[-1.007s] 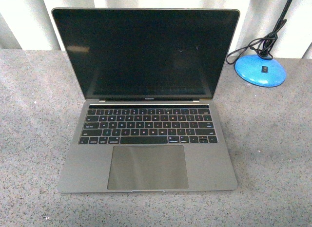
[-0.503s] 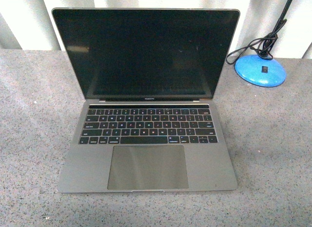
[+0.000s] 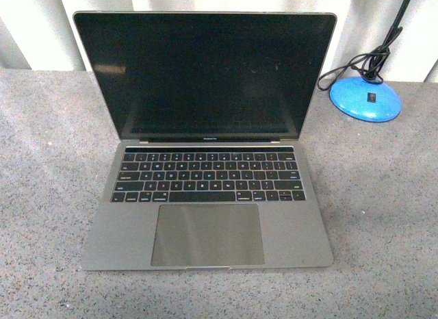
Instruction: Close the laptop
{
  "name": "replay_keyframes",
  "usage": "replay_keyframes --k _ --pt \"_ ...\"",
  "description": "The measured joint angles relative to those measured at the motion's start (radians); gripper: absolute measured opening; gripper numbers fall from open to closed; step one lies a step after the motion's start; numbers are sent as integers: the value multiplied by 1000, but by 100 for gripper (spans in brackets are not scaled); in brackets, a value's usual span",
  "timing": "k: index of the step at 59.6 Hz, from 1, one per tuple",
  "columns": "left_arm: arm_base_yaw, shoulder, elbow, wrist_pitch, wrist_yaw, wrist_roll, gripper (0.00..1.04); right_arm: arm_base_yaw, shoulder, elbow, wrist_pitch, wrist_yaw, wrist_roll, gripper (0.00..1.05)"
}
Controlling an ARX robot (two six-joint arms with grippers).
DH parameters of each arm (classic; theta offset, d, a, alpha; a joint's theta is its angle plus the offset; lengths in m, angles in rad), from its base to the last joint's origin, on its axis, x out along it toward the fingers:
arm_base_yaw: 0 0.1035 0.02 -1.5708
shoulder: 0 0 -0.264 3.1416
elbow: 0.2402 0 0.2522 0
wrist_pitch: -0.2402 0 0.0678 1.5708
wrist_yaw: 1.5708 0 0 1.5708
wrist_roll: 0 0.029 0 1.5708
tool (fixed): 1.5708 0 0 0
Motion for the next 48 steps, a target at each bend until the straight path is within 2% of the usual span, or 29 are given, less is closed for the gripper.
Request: replay_keyframes --k 1,5,9,14,23,28,37,48 --pt "-2 2 1 -2 -6 -14 98 2 38 21 -61 28 39 95" --pt "-2 -1 6 -2 -10 -32 98 -23 122 49 -183 29 108 95" --pt "-3 6 16 4 6 -39 98 -59 171 48 -218 -10 139 95" --pt "-13 51 30 43 47 -34 98 -79 247 66 -175 -39 116 95" --pt "-11 212 97 230 160 21 98 -97 517 149 -21 -125 -27 95" --pt "-11 310 142 315 200 49 98 -104 683 214 29 -138 -111 95" --pt "-16 484 196 438 259 84 98 -115 909 324 71 -160 -214 95" --pt "-68 704 271 597 348 145 98 -113 1117 491 94 -191 -377 95"
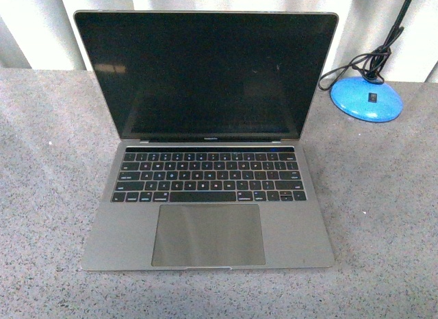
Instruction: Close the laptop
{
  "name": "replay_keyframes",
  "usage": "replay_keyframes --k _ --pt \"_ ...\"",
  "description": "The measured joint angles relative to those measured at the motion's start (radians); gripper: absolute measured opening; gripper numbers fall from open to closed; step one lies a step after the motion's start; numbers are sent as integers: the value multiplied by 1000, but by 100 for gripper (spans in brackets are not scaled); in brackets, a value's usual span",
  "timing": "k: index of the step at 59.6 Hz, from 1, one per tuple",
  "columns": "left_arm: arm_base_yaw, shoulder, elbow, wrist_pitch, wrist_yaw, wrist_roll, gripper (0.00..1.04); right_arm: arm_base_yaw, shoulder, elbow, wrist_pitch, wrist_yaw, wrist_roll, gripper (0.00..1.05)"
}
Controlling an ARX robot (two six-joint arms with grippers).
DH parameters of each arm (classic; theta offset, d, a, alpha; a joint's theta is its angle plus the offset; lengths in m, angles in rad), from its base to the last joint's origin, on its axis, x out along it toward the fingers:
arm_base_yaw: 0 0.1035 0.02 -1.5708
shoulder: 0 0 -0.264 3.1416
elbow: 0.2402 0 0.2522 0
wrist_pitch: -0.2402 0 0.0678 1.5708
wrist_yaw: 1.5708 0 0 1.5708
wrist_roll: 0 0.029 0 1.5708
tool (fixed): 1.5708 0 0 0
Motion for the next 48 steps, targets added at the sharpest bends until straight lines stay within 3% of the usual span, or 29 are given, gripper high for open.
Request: replay_keyframes --k 14,26,30,36,41,48 --pt "-58 242 164 132 87 106 98 -11 202 266 -26 -4 -185 95" --pt "-99 434 321 182 107 171 98 12 341 441 -5 20 -239 94" --pt "-111 487 364 190 111 208 98 28 376 483 -1 24 -255 84" --pt "-129 568 417 210 131 283 96 67 429 550 -10 16 -286 59" --pt "-142 608 446 222 155 339 80 90 457 594 -30 12 -301 45" --pt "-167 675 485 250 187 460 51 126 520 694 -78 -8 -322 16"
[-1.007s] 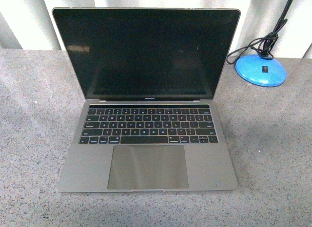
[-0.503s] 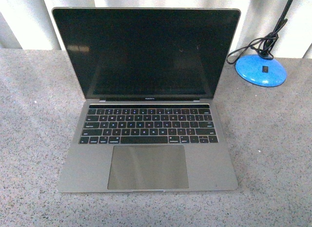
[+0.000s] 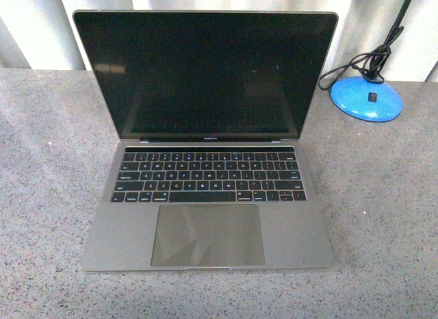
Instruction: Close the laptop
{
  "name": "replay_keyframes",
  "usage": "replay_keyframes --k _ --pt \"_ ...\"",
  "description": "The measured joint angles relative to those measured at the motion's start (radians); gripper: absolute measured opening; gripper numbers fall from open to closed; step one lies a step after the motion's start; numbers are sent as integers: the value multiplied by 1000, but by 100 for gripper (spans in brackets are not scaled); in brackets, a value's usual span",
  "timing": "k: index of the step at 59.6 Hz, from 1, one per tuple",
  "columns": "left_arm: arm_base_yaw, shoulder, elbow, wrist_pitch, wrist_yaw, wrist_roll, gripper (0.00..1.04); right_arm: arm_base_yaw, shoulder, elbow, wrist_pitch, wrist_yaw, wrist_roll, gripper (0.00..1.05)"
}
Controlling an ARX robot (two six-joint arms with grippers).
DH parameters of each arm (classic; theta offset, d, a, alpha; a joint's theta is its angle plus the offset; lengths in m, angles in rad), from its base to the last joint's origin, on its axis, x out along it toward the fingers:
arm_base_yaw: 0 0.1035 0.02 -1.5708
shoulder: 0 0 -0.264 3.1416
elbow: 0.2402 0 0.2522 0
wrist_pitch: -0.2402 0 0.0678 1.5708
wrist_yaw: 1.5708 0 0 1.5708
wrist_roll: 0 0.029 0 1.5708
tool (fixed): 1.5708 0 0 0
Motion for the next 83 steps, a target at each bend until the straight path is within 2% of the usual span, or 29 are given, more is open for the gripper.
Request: replay_keyframes --k 6,16,28,54,70,83 --pt "-6 39 21 -6 38 90 34 20 43 60 -40 -31 -11 1" --pt "-6 83 63 -42 79 196 3 53 96 109 -76 -74 -31 1" --pt "2 114 105 -56 106 250 4 97 159 156 -97 -92 -58 1" --pt "81 289 196 -60 152 390 4 177 288 315 -146 -122 -69 1" --pt "68 373 314 -137 182 510 4 225 324 365 -156 -145 -43 1" --pt "66 395 375 -234 196 589 4 250 327 312 -101 -152 -3 1"
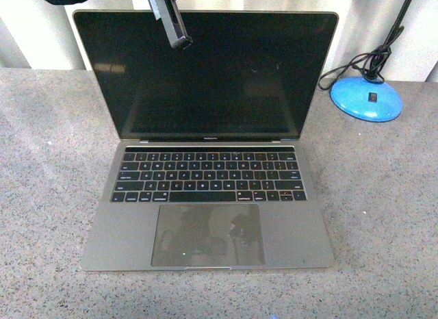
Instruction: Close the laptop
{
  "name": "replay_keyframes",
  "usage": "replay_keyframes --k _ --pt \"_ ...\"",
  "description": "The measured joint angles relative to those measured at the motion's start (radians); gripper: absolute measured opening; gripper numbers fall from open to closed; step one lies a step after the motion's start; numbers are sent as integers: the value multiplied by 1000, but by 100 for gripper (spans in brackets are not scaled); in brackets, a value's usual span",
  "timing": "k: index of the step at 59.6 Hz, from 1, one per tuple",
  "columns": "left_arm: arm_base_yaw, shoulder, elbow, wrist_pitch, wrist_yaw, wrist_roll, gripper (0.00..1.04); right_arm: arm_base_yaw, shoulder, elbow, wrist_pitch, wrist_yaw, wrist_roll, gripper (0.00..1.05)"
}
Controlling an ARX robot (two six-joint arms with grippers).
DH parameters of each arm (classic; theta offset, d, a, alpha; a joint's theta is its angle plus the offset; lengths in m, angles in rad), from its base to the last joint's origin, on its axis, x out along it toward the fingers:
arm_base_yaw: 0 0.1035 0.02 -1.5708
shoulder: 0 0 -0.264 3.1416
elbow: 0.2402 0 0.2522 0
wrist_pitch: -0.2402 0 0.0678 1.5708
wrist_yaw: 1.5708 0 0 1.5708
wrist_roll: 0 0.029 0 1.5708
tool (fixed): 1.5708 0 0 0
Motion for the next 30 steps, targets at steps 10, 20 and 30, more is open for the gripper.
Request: replay_keyframes --k 10,20,30 --pt "24 27 25 -46 -8 108 4 18 0 -79 37 -5 16 1" --pt "46 43 50 -52 -20 150 4 23 -14 -104 58 -8 28 1" --pt "59 39 53 -99 -12 216 4 23 -27 -134 84 -6 46 1"
